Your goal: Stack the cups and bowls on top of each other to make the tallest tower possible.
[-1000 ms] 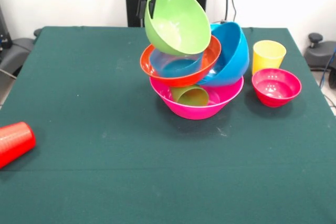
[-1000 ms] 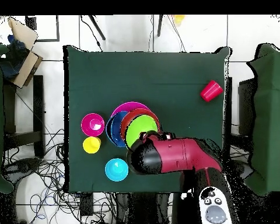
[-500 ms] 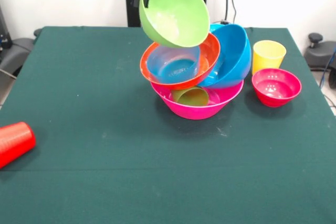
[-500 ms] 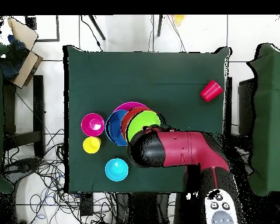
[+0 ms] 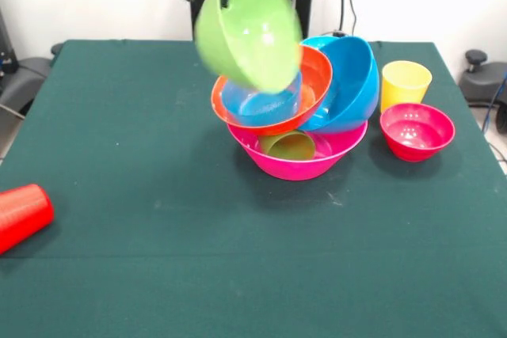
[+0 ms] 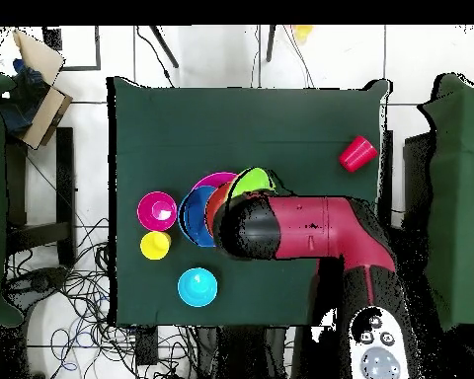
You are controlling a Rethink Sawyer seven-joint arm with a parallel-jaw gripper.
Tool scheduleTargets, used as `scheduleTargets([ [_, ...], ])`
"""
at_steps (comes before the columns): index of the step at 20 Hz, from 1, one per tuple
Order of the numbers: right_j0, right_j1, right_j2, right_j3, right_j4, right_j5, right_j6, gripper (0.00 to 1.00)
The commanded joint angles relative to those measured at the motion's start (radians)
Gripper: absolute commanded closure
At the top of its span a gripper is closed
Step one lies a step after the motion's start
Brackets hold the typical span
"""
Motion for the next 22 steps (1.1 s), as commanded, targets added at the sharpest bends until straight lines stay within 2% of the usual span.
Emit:
scheduleTargets([
  [1, 0.025, 0.040, 0.052, -0.072, 0.015, 0.109, 0.007, 0.00],
  [22, 0.056, 0.050, 0.028, -0.073, -0.001, 0.056, 0.038, 0.00],
])
